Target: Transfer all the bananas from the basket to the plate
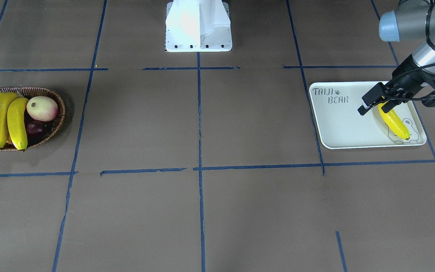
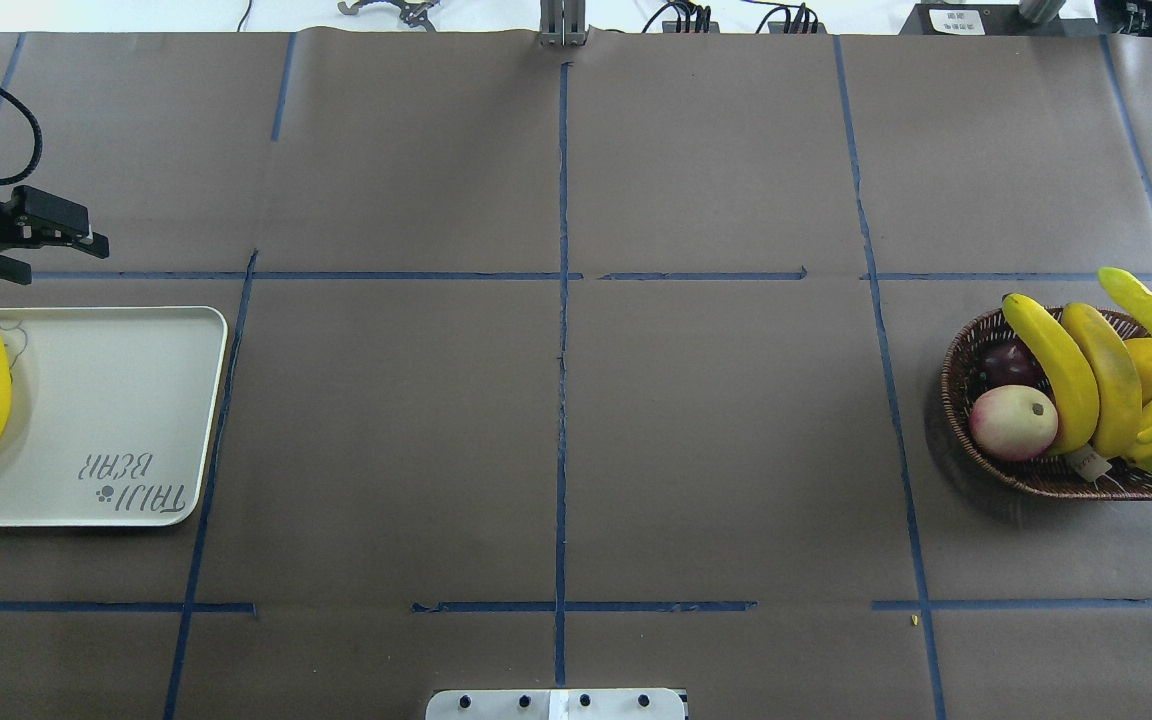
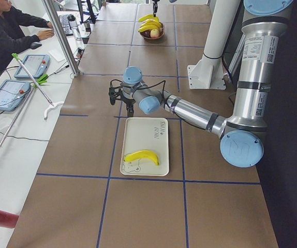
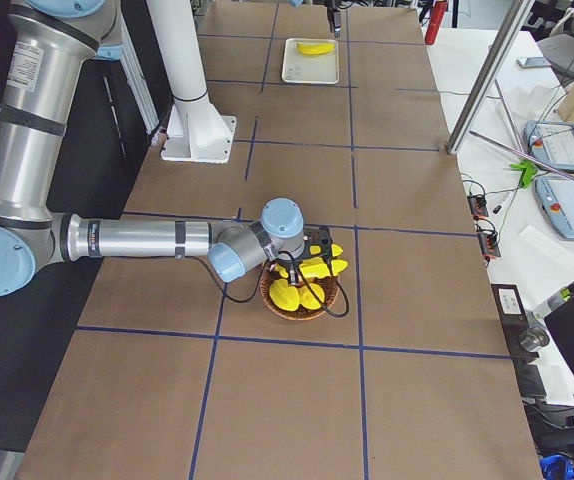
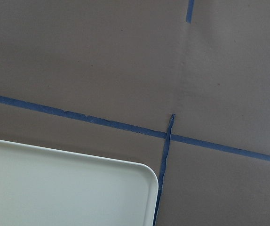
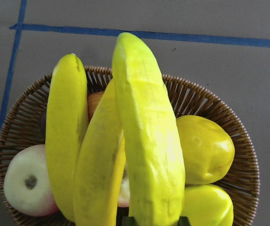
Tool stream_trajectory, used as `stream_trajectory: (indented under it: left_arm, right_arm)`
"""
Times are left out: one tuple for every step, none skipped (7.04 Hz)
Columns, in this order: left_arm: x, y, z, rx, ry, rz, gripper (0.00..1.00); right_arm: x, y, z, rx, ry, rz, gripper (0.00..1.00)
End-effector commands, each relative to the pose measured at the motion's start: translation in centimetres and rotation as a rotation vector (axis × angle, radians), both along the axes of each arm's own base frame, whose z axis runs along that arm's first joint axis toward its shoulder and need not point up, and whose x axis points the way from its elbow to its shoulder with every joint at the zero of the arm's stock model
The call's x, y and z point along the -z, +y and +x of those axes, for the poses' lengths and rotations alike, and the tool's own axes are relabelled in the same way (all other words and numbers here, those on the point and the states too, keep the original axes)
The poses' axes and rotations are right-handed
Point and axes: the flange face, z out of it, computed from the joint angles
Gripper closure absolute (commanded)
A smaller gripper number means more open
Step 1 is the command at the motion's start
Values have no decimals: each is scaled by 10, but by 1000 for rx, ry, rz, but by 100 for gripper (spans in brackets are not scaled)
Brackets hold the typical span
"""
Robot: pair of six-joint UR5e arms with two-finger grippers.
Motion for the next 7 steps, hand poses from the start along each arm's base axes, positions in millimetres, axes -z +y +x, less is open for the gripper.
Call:
stream_trajectory:
  left_arm:
    - [1, -3, 2, -2, 2, 1, 0]
    - [2, -5, 3, -3, 4, 1, 0]
    - [6, -8, 4, -2, 7, 5, 0]
    - [11, -11, 7, -3, 12, 12, 0]
    - [19, -10, 17, -18, 20, 22, 0]
    - [38, -9, 27, -10, 48, 11, 0]
    - [87, -17, 51, 24, 120, -32, 0]
  right_arm:
    - [38, 15, 36, -69, -33, 54, 100]
    - [49, 13, 50, -78, -91, 57, 100]
    - [68, 1, 52, -73, -140, 75, 100]
    - [89, -18, 45, -77, -166, 86, 100]
    - [124, -39, 14, -92, -218, 23, 100]
    - [173, -61, -24, -88, -274, -25, 100]
    - [231, -83, -68, -88, -332, -74, 100]
